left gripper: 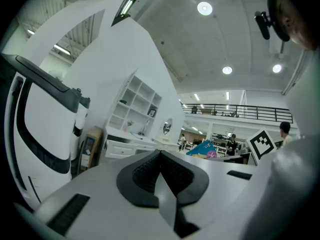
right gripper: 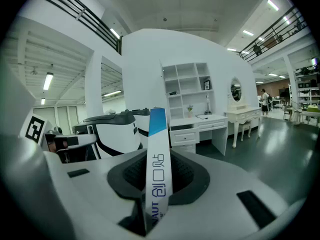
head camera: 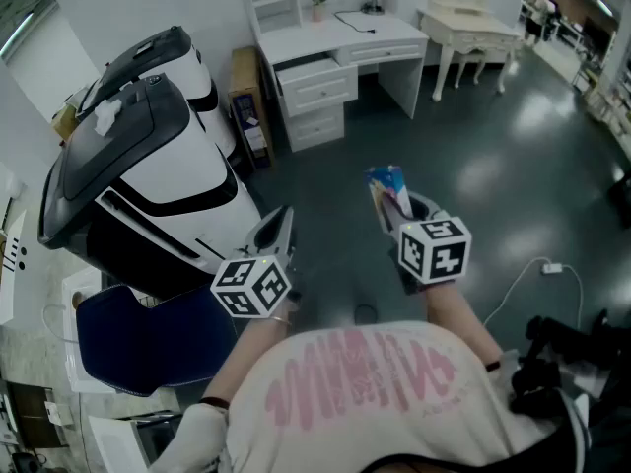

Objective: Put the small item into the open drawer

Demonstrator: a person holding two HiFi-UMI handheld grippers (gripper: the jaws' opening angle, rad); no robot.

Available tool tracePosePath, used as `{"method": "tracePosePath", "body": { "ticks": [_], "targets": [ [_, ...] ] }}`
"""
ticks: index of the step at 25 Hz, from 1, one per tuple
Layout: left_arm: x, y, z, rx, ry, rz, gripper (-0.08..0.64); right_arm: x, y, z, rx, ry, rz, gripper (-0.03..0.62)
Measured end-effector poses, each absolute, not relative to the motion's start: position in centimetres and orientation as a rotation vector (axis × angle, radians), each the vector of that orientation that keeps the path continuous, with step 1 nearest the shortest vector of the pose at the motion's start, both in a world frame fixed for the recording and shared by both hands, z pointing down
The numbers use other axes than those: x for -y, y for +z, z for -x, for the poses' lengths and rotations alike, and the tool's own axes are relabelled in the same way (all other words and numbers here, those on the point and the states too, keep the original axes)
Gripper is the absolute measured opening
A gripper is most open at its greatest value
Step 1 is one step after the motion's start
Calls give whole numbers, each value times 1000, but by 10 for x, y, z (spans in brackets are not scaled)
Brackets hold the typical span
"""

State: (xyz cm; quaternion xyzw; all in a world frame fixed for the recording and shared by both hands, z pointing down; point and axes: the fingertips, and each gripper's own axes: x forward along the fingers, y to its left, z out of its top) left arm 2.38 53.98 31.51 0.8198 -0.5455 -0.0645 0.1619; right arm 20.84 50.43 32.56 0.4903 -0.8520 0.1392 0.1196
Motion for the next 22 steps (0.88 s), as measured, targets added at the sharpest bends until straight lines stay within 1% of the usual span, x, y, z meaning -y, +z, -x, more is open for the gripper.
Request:
{"method": "tracePosePath", "body": {
  "ticks": [9, 12, 16, 22],
  "targets": [
    [-536, 322, -41, 1564, -213, -2321, 29, -500, 338, -230, 2476, 422, -1399, 87],
    [-538, 332, -45, 1543, -240, -2311, 29, -497, 353, -239, 2468, 476, -1407, 87],
    [-534, 350, -36, 1552, -214, -2252, 29, -490, 367, -245, 2456, 548, -1410, 87],
    [-501, 373, -25, 1533, -181, -2203, 29, -460, 386, -246, 2413, 578, -1415, 88]
  ]
}}
